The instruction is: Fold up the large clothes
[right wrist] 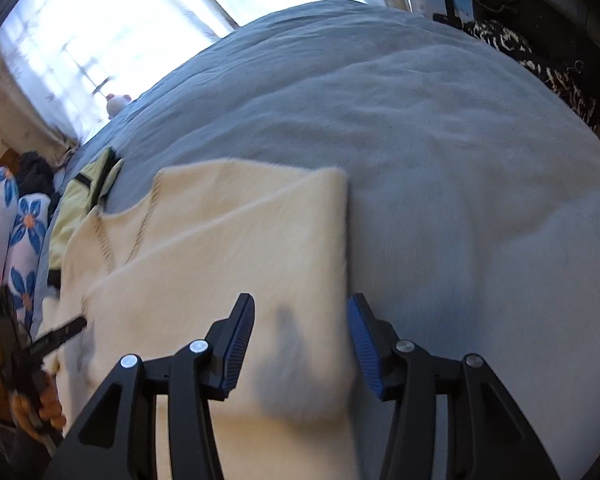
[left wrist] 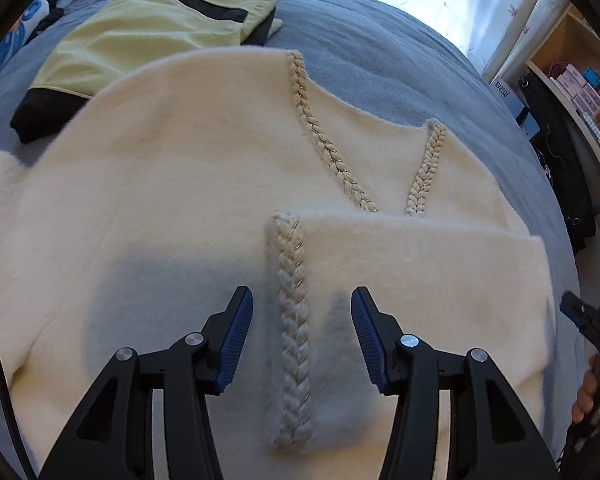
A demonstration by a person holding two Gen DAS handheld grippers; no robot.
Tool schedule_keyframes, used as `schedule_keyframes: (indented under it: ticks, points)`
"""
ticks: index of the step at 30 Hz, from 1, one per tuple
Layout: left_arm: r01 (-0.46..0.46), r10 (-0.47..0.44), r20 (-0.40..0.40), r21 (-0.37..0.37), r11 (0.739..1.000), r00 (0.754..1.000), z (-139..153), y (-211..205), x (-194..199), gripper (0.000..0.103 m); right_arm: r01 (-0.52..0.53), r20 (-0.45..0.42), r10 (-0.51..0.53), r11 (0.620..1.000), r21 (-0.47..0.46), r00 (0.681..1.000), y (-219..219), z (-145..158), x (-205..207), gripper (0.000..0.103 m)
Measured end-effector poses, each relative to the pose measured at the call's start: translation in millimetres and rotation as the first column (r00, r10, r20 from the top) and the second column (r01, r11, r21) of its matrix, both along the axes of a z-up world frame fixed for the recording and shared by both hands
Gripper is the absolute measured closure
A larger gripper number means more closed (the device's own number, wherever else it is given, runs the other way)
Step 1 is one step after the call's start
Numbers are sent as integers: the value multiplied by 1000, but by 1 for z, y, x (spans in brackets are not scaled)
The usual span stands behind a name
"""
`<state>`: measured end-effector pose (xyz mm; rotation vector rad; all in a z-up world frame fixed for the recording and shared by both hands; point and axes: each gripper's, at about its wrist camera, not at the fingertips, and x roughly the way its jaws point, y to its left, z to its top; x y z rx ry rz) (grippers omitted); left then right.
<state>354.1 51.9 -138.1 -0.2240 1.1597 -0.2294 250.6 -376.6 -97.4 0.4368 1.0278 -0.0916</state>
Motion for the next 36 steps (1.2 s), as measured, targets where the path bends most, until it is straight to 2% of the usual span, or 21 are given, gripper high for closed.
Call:
schedule_keyframes:
  ticks: [1, 2, 4, 6, 7, 8, 11, 13, 16, 18, 21, 24, 25, 27, 29, 30, 33, 36]
  points:
    - [5, -5, 4, 0, 1000, 1000, -1, -3, 3, 60, 8, -16, -8, 1000, 4, 1000, -5, -6, 10, 54]
    - [11, -11, 7, 1, 1000, 1000, -2, -6, 4, 75, 21, -31, -21, 1000, 12, 999, -10, -12, 18, 54]
    - [5, -5, 5, 49, 999, 1000, -5, -9, 9, 87, 45, -68, -42, 997, 55, 997, -20, -29, 32, 54]
    - [14, -15, 15, 66, 998, 1000, -2, -13, 11, 90, 49, -84, -39, 992, 119, 996, -24, -43, 40, 55]
    - [18, -21, 29, 79, 997, 999, 2, -16, 12, 91, 32, -80, -23, 992, 120, 997, -23, -46, 43, 77]
    - [22, -26, 49, 85, 996, 998, 8, -19, 11, 91, 2, -67, 4, 995, 100, 998, -21, -43, 46, 86]
    - [10, -21, 129, 85, 996, 991, 25, -24, 14, 92, -7, 23, 6, 1000, 27, 1000, -14, -26, 46, 90]
    - [-5, -8, 145, 93, 996, 989, 23, -25, 18, 91, -2, 23, 2, 1000, -22, 1000, -9, -30, 47, 89]
    - [-7, -2, 60, 141, 990, 998, -1, -30, 29, 87, -20, -32, 16, 993, -115, 999, -1, -40, 50, 79]
    - [-10, -1, 73, 149, 989, 997, -1, -27, 27, 84, -16, -41, 11, 990, -139, 999, -1, -30, 44, 75]
    - [-30, 12, 99, 187, 982, 995, 16, -24, 19, 77, 5, -6, -6, 981, -193, 1000, 3, -6, 28, 74]
    - [-91, 40, 169, 311, 946, 985, 42, -25, 6, 77, -2, 35, 11, 969, -248, 999, 15, 15, 7, 70]
    - [-90, 33, 178, 325, 941, 984, 50, -26, 1, 76, -16, 39, 27, 969, -246, 999, 21, 20, -1, 70]
    - [-65, 4, 192, 311, 948, 981, 66, -35, -14, 70, -58, 36, 67, 974, -221, 997, 40, 22, -12, 70]
    - [-44, -23, 219, 296, 954, 975, 75, -43, -31, 36, -97, 27, 105, 973, -208, 994, 62, 21, -20, 70]
    - [-41, -34, 243, 300, 953, 969, 78, -51, -42, 32, -116, 19, 123, 971, -207, 992, 72, 21, -23, 70]
    - [-9, -84, 278, 315, 949, 957, 74, -80, -67, 32, -180, 4, 185, 965, -189, 983, 115, 12, -28, 70]
    - [18, -83, 233, 271, 962, 969, 53, -94, -72, 32, -216, -46, 211, 959, -184, 976, 139, -10, -31, 70]
